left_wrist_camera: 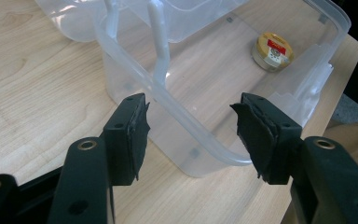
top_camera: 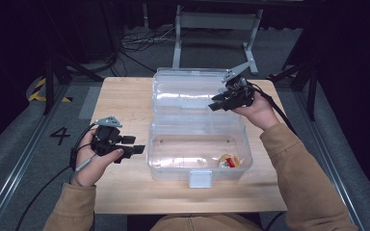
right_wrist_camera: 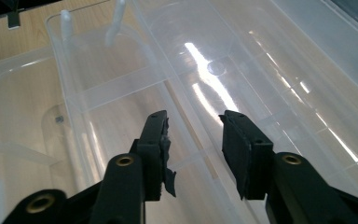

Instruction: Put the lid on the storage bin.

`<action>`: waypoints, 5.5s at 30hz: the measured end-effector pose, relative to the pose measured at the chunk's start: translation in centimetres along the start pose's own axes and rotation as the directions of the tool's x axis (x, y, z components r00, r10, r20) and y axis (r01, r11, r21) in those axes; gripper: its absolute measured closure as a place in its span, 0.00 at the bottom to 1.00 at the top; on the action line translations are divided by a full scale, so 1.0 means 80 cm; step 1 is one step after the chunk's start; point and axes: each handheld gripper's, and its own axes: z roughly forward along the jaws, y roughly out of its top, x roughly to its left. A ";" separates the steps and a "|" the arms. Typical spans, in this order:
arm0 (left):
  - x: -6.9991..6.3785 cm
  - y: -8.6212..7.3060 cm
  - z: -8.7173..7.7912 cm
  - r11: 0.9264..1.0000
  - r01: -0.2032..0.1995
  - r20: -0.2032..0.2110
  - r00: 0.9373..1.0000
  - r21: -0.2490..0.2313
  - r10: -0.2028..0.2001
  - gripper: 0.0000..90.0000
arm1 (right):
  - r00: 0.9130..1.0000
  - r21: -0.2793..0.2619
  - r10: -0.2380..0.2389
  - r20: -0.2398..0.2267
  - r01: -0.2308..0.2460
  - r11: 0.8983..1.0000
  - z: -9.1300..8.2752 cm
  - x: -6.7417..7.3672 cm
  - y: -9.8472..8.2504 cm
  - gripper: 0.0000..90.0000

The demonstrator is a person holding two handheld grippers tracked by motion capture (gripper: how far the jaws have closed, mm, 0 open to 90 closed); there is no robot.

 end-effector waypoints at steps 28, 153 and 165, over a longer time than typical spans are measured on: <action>-0.033 0.015 0.031 0.995 -0.089 0.089 0.992 0.046 0.085 0.49 | 0.999 0.036 -0.022 -0.033 0.023 0.999 0.000 -0.007 0.004 0.88; -0.084 0.008 0.125 0.900 -0.329 0.210 0.938 0.288 0.276 0.83 | 0.991 0.043 -0.111 -0.075 0.114 0.993 -0.030 0.053 -0.007 0.93; -0.084 0.008 0.125 0.899 -0.331 0.210 0.937 0.287 0.278 0.83 | 0.989 0.045 -0.125 -0.078 0.129 0.991 -0.035 0.065 -0.012 0.93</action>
